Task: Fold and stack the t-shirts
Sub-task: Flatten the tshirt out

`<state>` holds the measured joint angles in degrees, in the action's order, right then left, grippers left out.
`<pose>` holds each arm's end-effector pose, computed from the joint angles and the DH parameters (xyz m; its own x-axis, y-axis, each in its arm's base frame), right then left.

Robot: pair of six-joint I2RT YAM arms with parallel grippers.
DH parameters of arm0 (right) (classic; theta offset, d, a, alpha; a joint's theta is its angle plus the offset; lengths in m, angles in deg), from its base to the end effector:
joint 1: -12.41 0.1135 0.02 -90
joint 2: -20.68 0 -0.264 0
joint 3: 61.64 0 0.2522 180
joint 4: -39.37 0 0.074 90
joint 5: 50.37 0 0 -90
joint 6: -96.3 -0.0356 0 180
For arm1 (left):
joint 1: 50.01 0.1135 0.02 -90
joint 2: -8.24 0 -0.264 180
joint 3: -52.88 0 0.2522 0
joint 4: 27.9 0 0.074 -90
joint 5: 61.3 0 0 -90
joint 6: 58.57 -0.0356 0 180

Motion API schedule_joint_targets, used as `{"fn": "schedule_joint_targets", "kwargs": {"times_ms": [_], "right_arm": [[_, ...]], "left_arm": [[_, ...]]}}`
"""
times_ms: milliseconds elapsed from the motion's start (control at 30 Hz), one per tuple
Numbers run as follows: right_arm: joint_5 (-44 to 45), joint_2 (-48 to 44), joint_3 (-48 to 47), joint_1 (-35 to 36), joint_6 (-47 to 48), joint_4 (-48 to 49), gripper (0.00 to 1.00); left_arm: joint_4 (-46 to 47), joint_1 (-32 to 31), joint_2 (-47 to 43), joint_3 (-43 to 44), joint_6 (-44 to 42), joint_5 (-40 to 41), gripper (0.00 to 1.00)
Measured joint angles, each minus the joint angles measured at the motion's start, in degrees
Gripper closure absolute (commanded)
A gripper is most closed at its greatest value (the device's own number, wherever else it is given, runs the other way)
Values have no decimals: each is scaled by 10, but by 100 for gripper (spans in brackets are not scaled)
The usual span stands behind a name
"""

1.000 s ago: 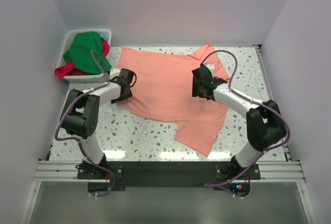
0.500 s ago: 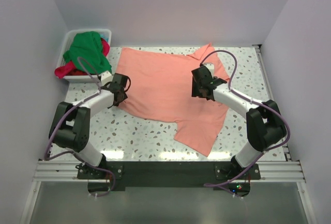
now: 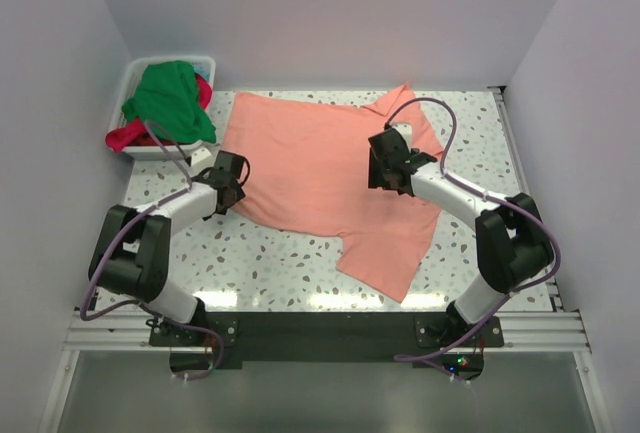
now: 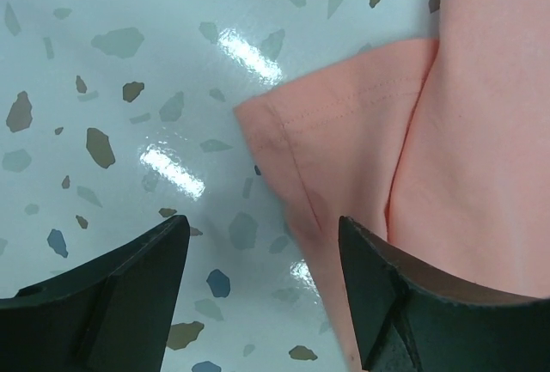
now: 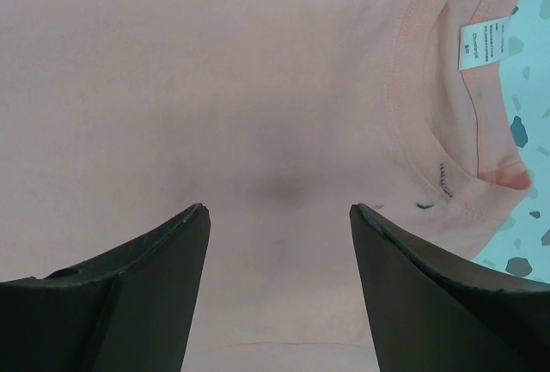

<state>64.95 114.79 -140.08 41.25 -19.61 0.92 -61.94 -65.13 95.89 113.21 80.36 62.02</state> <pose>0.3087 0.1526 0.2227 -0.7330 0.0473 -0.6786 0.1154 0.9918 -0.0556 0.2783 -0.0549 0.1705 -0.5293 -0.5095 -0.6784 -0.6626 0.7477 -0.0446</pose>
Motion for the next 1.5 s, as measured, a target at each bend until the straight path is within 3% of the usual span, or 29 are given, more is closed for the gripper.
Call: {"fn": "schedule_joint_targets", "kwargs": {"times_ms": [300,533,1133,1500], "right_arm": [[2,0,1,1,4,1,28],[2,0,1,1,4,1,30],[-10,-11,29,5,2,2,31],[-10,-144,84,7,-12,-34,30]], "left_arm": [[13,0,68,26,0,11,23],[-12,0,73,30,23,49,22],[-115,-19,-66,-90,120,74,21],[-131,-27,-115,-61,96,68,19]]}}
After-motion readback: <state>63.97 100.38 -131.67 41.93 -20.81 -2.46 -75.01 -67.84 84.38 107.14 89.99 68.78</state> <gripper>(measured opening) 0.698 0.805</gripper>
